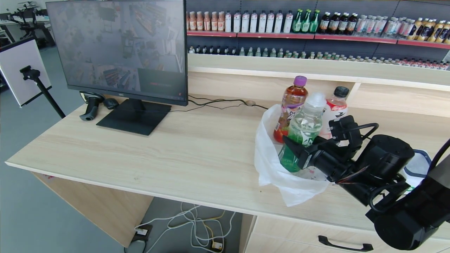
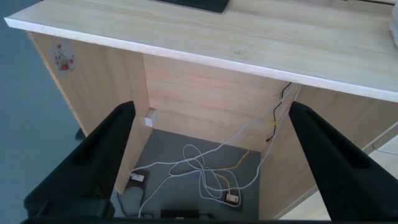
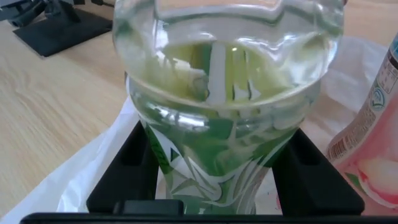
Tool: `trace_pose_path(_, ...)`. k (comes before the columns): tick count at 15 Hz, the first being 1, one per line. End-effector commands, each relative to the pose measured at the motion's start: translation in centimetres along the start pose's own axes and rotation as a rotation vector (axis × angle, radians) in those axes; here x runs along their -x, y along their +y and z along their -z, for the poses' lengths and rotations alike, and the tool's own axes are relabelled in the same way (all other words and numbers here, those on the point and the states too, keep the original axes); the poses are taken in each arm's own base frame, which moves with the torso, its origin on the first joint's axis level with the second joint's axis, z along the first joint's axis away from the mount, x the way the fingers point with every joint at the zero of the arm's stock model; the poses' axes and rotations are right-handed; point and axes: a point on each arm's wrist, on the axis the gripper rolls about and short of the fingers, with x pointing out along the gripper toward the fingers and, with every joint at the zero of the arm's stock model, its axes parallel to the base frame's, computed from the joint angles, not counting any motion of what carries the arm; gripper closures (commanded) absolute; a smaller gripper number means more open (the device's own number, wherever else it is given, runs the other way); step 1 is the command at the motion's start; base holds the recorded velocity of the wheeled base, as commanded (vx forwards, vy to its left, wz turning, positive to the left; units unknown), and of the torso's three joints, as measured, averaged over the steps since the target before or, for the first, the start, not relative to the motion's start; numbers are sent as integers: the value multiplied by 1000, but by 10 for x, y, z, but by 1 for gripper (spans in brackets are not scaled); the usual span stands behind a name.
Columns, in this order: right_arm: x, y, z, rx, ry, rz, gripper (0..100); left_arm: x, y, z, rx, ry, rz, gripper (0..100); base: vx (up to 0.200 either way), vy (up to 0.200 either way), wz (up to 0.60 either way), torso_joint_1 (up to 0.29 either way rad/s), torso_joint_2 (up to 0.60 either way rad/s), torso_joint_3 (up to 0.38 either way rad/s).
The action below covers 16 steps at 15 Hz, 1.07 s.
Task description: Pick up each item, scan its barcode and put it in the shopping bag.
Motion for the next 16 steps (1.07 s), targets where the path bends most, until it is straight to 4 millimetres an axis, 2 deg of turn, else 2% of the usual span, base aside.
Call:
trace_pose_path(1,4,1,2,-1,15,-1,100,0,0,0,-1,1,0,0,0,0,0,0,0,0)
trace_pose_path(4,9,1,4,-5,28,-3,100,0,0,0,-1,-1,0,0,0,0,0,0,0,0)
trace_pose_path(5,9,1,3,-7,28,-3,0,0,0,0,-1,1,0,0,0,0,0,0,0,0)
trace_pose_path(9,13,1,-3,-8,11,-2,0,0,0,0,1,2,0,0,0,0,0,0,0,0)
trace_pose_path(11,24,2,-10,-10,10,-2,0,0,0,0,1,-1,0,0,0,0,0,0,0,0)
trace_pose_path(14,52,5,-26,-8,-8,-2,0,0,0,0,1,1,0,0,0,0,0,0,0,0)
trace_pose_path(16,81,7,-38,-6,-22,0,0,0,0,0,1,2,-2,0,0,0,0,0,0,0)
